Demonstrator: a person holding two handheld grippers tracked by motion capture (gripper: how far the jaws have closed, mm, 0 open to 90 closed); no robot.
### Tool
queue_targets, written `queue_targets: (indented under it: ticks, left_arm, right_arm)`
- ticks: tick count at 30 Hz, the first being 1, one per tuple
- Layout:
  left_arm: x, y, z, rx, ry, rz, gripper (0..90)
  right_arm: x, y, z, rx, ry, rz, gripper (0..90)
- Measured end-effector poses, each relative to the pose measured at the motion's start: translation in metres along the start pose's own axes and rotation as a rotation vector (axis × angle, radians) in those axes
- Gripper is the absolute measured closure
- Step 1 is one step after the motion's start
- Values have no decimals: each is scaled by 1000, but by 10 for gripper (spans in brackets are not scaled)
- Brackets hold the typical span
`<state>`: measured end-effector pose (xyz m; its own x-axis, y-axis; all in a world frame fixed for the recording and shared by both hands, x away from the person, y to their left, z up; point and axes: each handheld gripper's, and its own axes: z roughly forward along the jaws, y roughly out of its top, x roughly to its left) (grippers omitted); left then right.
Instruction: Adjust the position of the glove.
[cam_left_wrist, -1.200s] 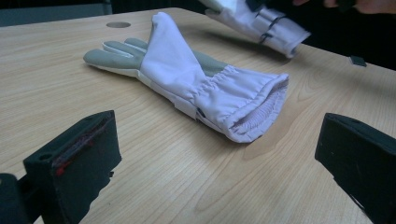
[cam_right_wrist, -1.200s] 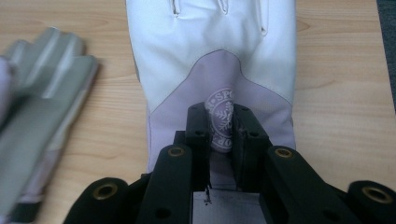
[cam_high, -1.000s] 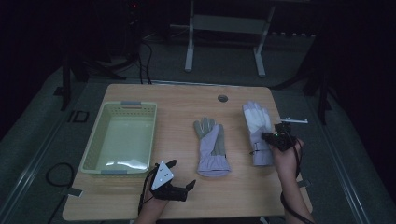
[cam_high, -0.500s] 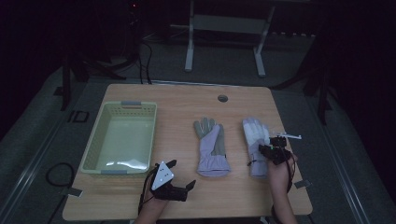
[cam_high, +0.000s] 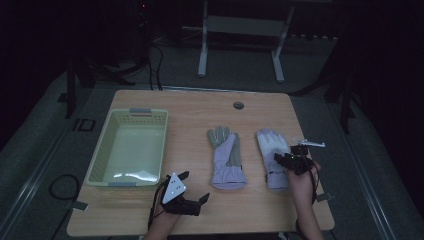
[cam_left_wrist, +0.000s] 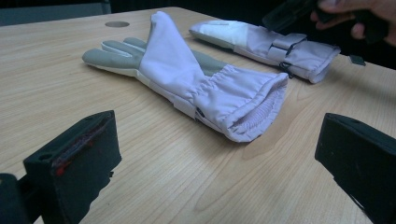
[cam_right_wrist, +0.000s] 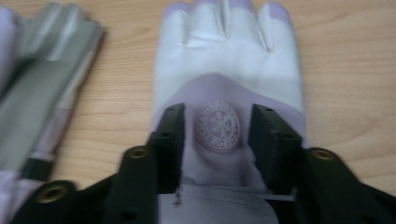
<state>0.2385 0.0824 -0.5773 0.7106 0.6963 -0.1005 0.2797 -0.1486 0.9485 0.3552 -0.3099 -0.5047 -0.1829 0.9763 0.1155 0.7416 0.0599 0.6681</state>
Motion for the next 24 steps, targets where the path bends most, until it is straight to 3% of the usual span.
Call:
queue_targets:
  ticks: [8,11,17,22,24]
  left_arm:
    - [0,0,0,0,1,0,1]
    - [0,0,0,0,2,-1,1]
    - [0,0,0,1,3,-2,1]
    - [0,0,0,1,3,-4,1]
    - [0,0,0,0,2,-5,1]
  right_arm:
    - [-17,18,-13,-30,157,-219,478]
    - [-23,18,-14,-30,181,-262,458]
    - [-32,7,-2,2,196,-292,438]
    - [-36,-1,15,27,188,-273,449]
    - [-38,-3,23,35,206,-258,449]
